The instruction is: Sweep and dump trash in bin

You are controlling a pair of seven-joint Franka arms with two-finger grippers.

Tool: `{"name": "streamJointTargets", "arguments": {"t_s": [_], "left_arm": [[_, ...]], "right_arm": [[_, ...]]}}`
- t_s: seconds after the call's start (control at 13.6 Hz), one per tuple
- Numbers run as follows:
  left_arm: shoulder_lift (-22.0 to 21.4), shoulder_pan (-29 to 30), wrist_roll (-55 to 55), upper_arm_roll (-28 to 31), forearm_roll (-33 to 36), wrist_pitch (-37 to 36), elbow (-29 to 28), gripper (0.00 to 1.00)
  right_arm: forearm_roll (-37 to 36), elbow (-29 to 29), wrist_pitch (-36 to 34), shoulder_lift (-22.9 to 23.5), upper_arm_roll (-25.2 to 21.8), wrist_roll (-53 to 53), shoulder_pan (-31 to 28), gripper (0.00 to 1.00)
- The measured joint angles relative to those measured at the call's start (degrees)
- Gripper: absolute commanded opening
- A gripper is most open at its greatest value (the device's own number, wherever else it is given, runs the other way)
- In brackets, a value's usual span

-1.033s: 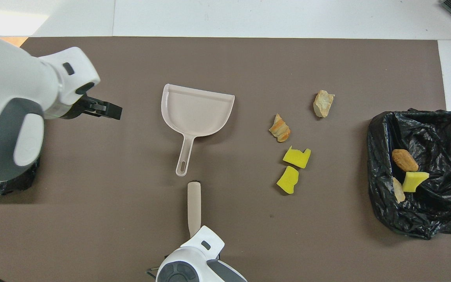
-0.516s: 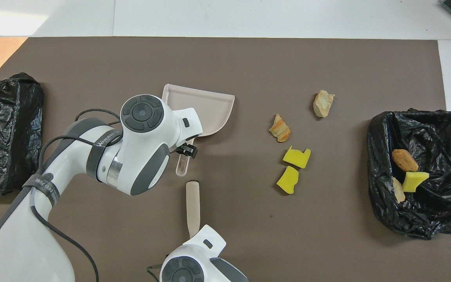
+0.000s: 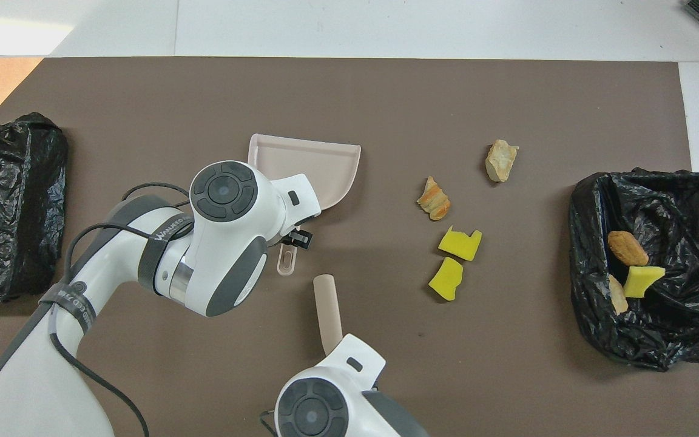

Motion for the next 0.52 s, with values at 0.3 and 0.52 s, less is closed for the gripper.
{"name": "streamJointTargets", "arguments": {"t_s": [0.3, 0.52], "left_arm": [[-0.4, -0.8, -1.4, -0.1, -0.9, 3.1, -2.3, 0.86], [-0.6, -2.4, -5.3, -0.1, -1.0, 4.0, -3.6, 0.76]], "right_arm": [[0.0, -4.1, -4.0, -7.8, -0.4, -2.5, -7.1, 0.0], [0.0, -7.3, -4.0, -10.4, -0.5, -2.5, -11.7, 0.0]]}}
